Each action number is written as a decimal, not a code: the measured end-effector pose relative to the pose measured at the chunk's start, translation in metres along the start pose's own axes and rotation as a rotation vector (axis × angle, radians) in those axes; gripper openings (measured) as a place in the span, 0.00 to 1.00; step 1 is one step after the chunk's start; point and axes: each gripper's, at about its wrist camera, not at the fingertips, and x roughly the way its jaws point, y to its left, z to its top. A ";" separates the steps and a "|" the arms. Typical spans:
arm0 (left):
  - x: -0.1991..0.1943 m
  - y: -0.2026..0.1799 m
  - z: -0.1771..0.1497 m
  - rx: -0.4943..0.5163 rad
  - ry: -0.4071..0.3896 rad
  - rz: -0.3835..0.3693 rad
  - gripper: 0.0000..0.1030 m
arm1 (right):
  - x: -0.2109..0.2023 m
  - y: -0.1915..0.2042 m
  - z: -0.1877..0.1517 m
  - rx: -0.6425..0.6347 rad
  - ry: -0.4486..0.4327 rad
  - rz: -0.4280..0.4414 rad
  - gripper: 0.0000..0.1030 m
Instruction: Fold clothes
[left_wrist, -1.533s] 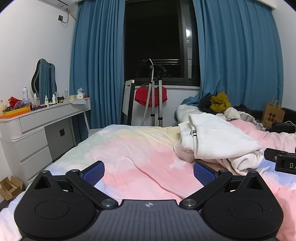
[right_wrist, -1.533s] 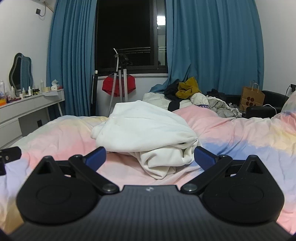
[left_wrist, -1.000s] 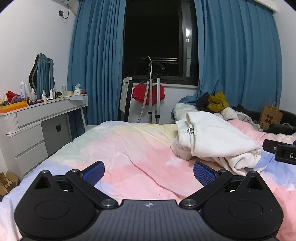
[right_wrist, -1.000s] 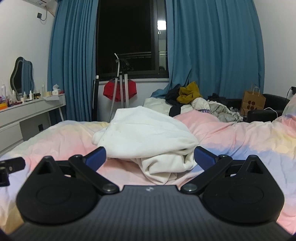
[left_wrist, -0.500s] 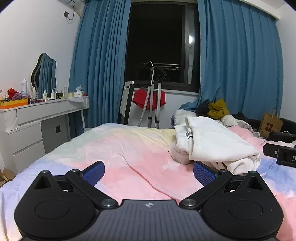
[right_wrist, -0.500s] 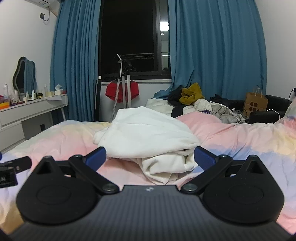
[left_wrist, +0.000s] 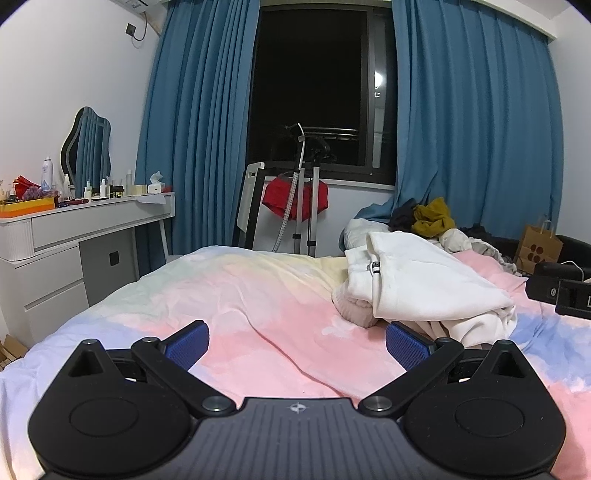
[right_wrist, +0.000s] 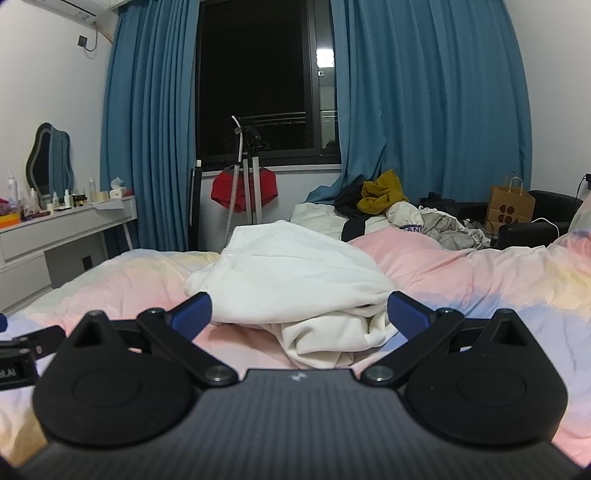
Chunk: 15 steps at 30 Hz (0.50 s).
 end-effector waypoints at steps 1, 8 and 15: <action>0.000 0.000 0.000 0.002 0.002 0.000 1.00 | 0.000 0.000 0.000 0.000 0.001 0.002 1.00; 0.004 0.001 0.003 -0.001 0.021 -0.005 1.00 | 0.009 -0.008 -0.001 0.007 -0.006 0.016 1.00; 0.006 0.015 0.007 -0.070 0.035 -0.033 1.00 | 0.069 0.001 -0.005 -0.096 0.018 0.082 1.00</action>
